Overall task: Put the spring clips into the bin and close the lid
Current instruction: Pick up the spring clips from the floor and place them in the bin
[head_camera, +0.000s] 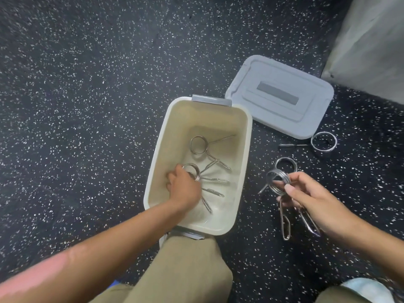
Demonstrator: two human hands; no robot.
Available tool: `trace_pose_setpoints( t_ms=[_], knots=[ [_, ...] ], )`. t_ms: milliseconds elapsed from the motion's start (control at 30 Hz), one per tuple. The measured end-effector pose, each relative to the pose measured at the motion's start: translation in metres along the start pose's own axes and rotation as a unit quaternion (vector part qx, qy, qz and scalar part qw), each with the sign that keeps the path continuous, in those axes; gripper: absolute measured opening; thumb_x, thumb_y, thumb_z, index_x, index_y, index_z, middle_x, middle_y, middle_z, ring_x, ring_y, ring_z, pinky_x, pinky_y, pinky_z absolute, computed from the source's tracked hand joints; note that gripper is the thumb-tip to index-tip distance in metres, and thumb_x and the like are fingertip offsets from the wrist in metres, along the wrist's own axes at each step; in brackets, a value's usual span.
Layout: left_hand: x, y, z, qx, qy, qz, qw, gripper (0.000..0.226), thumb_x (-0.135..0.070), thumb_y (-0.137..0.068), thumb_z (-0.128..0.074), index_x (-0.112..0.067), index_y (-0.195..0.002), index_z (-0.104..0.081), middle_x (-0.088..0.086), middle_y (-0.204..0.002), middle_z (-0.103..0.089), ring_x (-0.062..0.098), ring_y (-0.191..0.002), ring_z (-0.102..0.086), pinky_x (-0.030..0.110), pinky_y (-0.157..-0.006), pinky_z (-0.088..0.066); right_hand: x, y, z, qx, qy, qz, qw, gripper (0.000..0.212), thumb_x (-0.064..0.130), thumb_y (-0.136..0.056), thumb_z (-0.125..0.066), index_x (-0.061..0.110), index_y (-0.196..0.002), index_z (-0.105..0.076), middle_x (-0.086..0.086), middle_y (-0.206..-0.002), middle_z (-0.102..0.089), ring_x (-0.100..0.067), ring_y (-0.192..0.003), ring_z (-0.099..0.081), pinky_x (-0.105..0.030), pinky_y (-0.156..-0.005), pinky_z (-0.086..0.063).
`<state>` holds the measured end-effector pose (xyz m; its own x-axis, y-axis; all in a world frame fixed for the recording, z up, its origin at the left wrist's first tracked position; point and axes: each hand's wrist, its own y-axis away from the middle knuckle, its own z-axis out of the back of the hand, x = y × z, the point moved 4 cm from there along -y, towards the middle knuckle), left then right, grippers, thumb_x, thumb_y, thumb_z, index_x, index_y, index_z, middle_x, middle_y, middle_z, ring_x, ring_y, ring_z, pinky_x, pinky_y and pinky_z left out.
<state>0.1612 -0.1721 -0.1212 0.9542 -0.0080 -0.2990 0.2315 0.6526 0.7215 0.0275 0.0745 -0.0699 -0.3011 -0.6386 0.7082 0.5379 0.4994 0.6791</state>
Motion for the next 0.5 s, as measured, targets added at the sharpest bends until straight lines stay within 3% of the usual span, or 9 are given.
trace_pose_setpoints(
  t_ms=[67,300,400,500],
  knots=[
    [0.001,0.003,0.001,0.009,0.003,0.007,1.0,0.067,-0.014,-0.094,-0.059,-0.008,-0.153,-0.026,0.02,-0.153,-0.028,0.042,-0.136,-0.039,0.04,-0.112,-0.032,0.016,-0.004,0.003,0.003,-0.014,-0.006,1.0,0.016,0.016,-0.104,-0.049,0.016,-0.111,-0.063,-0.006,-0.107,-0.074,-0.024,-0.089,-0.073,-0.009,-0.075,-0.05],
    [0.004,0.026,0.022,0.065,0.028,-0.014,0.997,0.055,-0.021,-0.091,-0.06,-0.01,-0.14,-0.037,0.015,-0.146,-0.033,0.036,-0.133,-0.039,0.043,-0.114,-0.034,0.084,-0.015,0.008,0.055,0.024,0.047,0.997,0.022,0.028,-0.092,-0.061,0.014,-0.108,-0.06,-0.009,-0.114,-0.076,-0.019,-0.09,-0.077,-0.015,-0.076,-0.056],
    [0.005,0.042,0.036,0.068,0.028,-0.072,0.995,0.047,-0.022,-0.09,-0.06,-0.016,-0.135,-0.046,0.008,-0.138,-0.042,0.03,-0.129,-0.044,0.041,-0.11,-0.037,0.111,-0.017,0.007,0.085,0.074,0.075,0.991,0.026,0.037,-0.087,-0.063,0.018,-0.104,-0.058,0.004,-0.108,-0.079,-0.019,-0.091,-0.077,-0.036,-0.094,-0.054],
    [0.001,0.054,0.054,0.06,0.069,-0.108,0.99,0.029,-0.022,-0.093,-0.06,-0.023,-0.123,-0.058,-0.002,-0.13,-0.058,0.021,-0.117,-0.058,0.04,-0.103,-0.046,0.138,-0.025,-0.002,0.12,0.101,0.105,0.982,0.024,0.037,-0.084,-0.065,0.019,-0.098,-0.059,-0.006,-0.101,-0.08,-0.023,-0.09,-0.077,-0.044,-0.092,-0.058]
  ],
)
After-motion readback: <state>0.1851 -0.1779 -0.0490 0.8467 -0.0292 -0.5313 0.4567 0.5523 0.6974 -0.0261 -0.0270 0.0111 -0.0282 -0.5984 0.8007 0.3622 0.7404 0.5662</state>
